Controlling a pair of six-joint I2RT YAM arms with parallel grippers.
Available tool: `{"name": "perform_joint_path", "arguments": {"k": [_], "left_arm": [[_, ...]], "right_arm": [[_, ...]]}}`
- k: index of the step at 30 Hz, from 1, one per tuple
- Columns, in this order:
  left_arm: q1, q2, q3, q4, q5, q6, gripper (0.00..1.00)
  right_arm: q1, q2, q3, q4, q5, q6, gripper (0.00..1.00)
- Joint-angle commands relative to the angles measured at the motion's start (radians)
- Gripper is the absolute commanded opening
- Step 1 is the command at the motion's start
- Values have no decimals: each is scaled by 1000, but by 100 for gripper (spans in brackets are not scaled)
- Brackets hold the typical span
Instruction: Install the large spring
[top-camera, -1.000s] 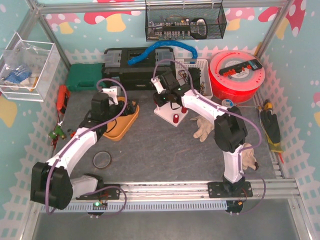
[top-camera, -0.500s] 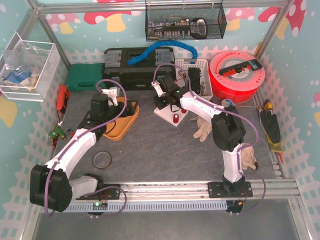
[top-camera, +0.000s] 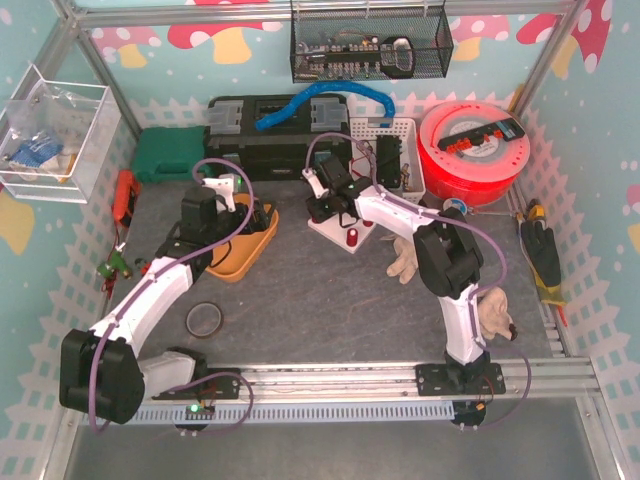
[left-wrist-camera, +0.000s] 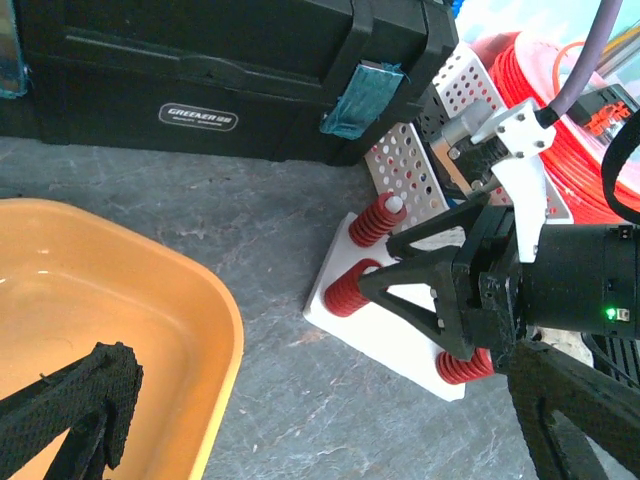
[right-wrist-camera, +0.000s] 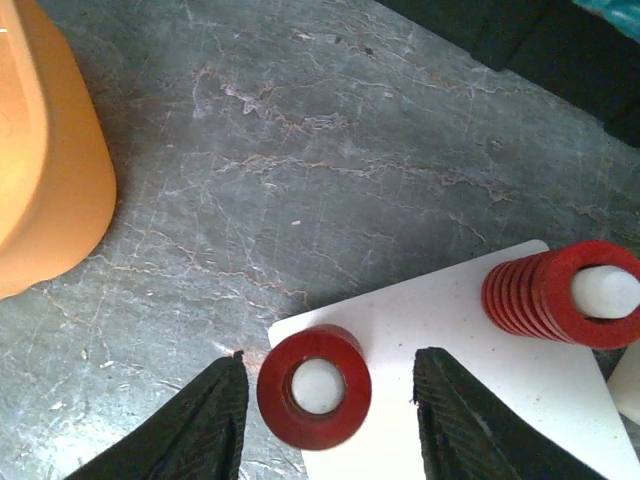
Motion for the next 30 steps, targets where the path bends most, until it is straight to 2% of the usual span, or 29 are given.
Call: {"name": "perform_joint_path", "arguments": {"k": [1, 7, 12, 15, 21, 23, 25, 26, 28, 30], "left_arm": [[4, -10, 19, -13, -23, 17, 99], [4, -17, 28, -2, -80, 37, 99], [4, -72, -13, 117, -149, 50, 99], [4, -104, -47, 195, -189, 91, 99], [8, -92, -37, 219, -333, 195, 99], [11, -75, -39, 225, -354, 235, 99], [13, -69, -69, 269, -372, 280, 99], [13, -68, -95, 306, -405, 289, 99], [13, -71, -161, 403, -544, 265, 99], [15, -71, -234, 516, -671, 249, 99]], "right_arm": [[-10, -48, 13, -24, 29, 14, 51], [-52, -229, -53, -51, 51, 54, 66], [-108, -434, -168, -42, 147, 89, 82], [-132, -583, -270, 6, 221, 84, 97], [-159, -838, -556, 239, 350, 24, 99], [-160, -915, -661, 350, 388, -48, 99], [-160, -993, -821, 514, 423, -187, 99], [-160, -1025, -894, 593, 446, -253, 99], [-171, -1076, -1005, 744, 552, -267, 99], [-206, -1116, -1079, 817, 557, -272, 99]]}}
